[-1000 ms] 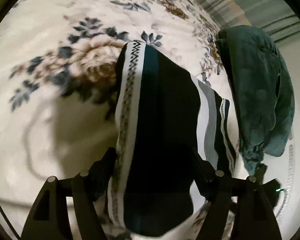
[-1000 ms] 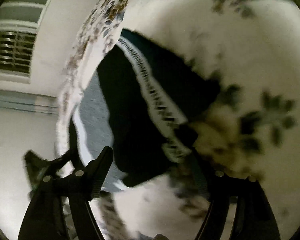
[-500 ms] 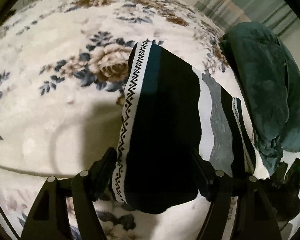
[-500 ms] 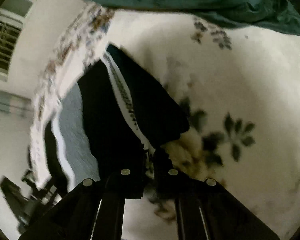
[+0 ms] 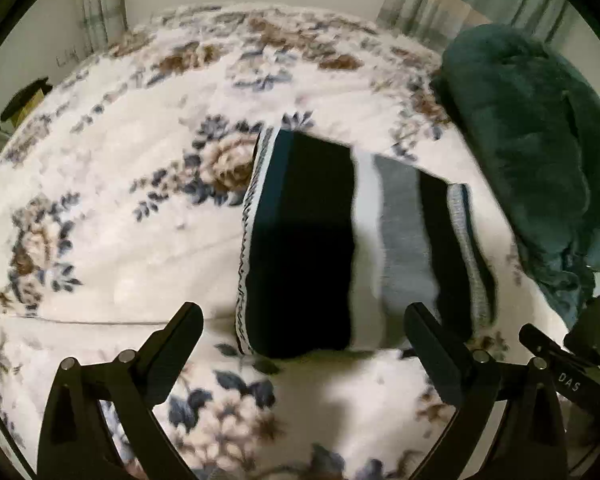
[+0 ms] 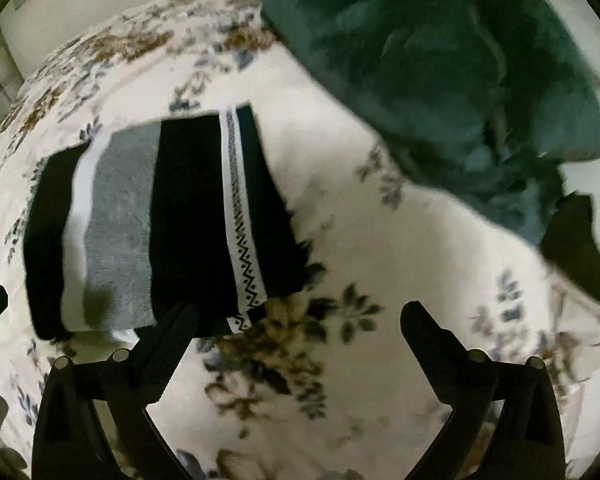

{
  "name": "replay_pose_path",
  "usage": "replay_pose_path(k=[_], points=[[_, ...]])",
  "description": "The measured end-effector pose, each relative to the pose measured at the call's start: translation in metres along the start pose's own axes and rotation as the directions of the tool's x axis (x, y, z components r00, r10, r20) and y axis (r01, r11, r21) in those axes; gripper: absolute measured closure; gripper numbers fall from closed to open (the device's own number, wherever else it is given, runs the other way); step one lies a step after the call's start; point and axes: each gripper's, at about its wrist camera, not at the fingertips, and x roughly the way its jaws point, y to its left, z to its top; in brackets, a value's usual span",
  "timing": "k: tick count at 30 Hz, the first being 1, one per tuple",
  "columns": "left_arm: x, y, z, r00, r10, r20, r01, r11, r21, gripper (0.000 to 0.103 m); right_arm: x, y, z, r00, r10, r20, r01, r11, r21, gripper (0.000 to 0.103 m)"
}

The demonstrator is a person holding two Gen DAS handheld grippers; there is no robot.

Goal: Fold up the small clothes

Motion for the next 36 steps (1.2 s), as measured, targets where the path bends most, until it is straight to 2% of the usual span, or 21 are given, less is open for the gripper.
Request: replay_pose_path(k=[3,11,21,27,36], points=[[-0.036,-0.017,-0.002,1.0,0.008,0.013,-0.008,0.999,0.042,0.0,-0.05,-0.005,0.001,0.998,-0.026,0.059,0.028,0.999,-0.028,0.0],[-0.166,-0.065,-0.03,0.996,0.057,0.067,-0.065,0.991,0.118,0.0,-0.2,-0.053,-0.031,0.988,0.003,0.154,0.003,0.999,-0.037,0.0],[-0.323,-0.096,-0.078,0.989,0.077,0.126,-0.092,0.989,0.119,0.0,-0.39,-0.107,-0.09,0.953,0.059,0.296,-0.043,0.997,-0.06,0.0],[-0.389,-0.104,-0.099,0.979,0.088,0.182,-0.107,0.989,0.097,0.0,-0.485,-0.135,-0.124,0.927,0.088,0.364,-0.064,0.995,-0.078,0.0],[-0.468,-0.112,-0.12,0.955,0.102,0.277,-0.127,0.989,0.073,0.0,-0.587,-0.158,-0.168,0.886,0.136,0.443,-0.092,0.989,-0.12,0.0]])
